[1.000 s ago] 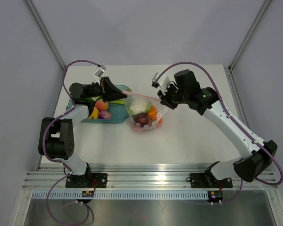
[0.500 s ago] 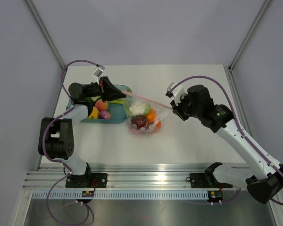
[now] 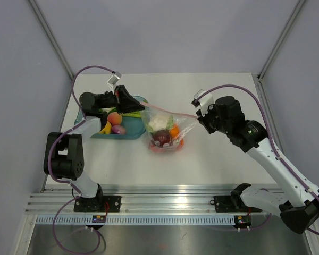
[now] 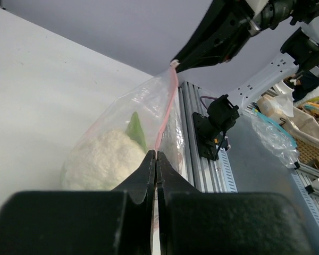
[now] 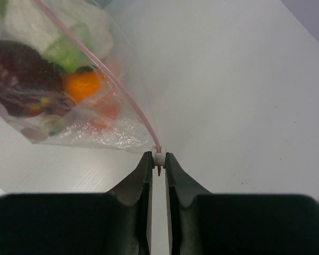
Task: Place the food in the zip-top bag and seal the zipper
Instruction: Zip the fake vegetable in the zipper food storage bag, then place the zipper food storage bag at the center of the board.
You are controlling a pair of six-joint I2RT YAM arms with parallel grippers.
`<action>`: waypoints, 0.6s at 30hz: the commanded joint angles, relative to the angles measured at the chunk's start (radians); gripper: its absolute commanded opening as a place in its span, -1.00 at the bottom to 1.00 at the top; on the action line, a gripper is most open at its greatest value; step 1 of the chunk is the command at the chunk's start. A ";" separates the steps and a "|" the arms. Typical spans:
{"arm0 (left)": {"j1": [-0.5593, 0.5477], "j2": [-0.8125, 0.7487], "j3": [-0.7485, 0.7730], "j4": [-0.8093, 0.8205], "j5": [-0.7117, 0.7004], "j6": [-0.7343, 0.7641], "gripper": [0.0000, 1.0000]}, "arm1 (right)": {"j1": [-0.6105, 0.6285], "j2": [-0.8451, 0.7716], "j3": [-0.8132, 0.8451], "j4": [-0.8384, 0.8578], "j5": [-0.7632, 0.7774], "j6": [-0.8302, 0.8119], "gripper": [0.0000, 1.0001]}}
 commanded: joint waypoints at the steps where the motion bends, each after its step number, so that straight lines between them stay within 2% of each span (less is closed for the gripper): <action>1: -0.062 0.009 0.120 0.374 -0.036 -0.040 -1.00 | -0.018 0.007 0.068 0.107 0.194 -0.003 -1.00; 6: -0.125 0.102 0.248 0.358 -0.087 -0.065 -1.00 | -0.041 0.098 0.160 0.199 0.282 -0.084 -1.00; 9: -0.150 0.144 0.351 0.237 -0.099 0.010 -1.00 | -0.073 0.153 0.223 0.261 0.310 -0.128 -0.99; 13: -0.164 0.247 0.502 -0.125 -0.141 0.219 -1.00 | -0.162 0.236 0.310 0.347 0.333 -0.164 -0.98; 14: -0.168 0.267 0.577 -0.171 -0.156 0.282 -1.00 | -0.178 0.269 0.322 0.394 0.339 -0.171 -0.98; 16: -0.173 0.348 0.660 -0.281 -0.168 0.320 -1.00 | -0.213 0.317 0.370 0.429 0.360 -0.171 -0.99; 18: -0.174 0.400 0.786 -0.299 -0.178 0.310 -1.00 | -0.219 0.334 0.402 0.448 0.367 -0.176 -0.98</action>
